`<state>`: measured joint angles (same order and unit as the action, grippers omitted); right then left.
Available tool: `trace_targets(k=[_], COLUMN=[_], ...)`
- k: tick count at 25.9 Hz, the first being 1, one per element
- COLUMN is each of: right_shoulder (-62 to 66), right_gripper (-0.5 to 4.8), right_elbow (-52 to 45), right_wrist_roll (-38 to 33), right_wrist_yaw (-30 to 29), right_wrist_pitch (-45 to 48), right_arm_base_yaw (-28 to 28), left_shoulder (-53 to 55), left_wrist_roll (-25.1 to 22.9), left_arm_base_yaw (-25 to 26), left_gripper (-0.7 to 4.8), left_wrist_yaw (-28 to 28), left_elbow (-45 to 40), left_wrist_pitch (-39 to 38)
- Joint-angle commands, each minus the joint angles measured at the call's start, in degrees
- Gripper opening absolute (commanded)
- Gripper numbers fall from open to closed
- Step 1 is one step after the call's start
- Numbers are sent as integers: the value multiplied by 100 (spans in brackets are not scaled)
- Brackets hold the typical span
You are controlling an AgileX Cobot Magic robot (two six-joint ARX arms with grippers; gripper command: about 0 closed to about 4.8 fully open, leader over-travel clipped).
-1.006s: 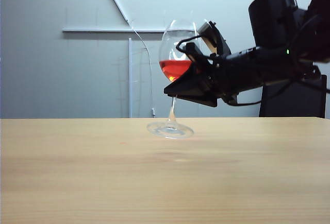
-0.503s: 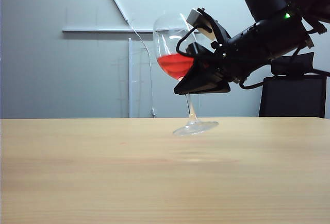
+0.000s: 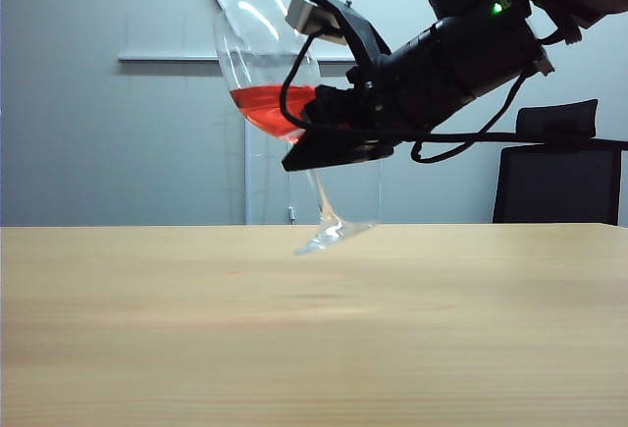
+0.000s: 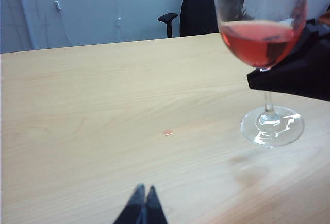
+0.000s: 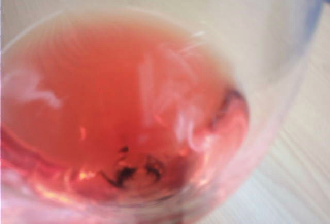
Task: Gently pick up the goblet, rotate it counterclockwise for two full turns (viewing from above), and then place it back on the table.
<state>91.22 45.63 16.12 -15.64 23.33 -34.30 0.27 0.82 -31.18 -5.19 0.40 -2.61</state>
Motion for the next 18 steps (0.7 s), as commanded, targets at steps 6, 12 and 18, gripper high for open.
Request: trace_targets(k=[6, 12, 18], right_shoulder=[-74, -70, -68], right_gripper=[-9, -9, -9], right_elbow=[-920, -1746, -2199], right_wrist_roll=[-417, -1233, -2573], right_wrist_yaw=[-431, -459, -352], right_wrist_pitch=[3123, 5012, 5569], right_arm_base_yaw=[-7, 33, 33], left_shoulder=[7, 7, 7], left_wrist_roll=[-37, -37, -37], left_arm_base_yaw=[0, 0, 0], left_gripper=[-4, -5, -5], left_wrist_yaw=[2, 4, 4], left_elbow=[11, 9, 9], left_wrist_pitch=[52, 52, 52])
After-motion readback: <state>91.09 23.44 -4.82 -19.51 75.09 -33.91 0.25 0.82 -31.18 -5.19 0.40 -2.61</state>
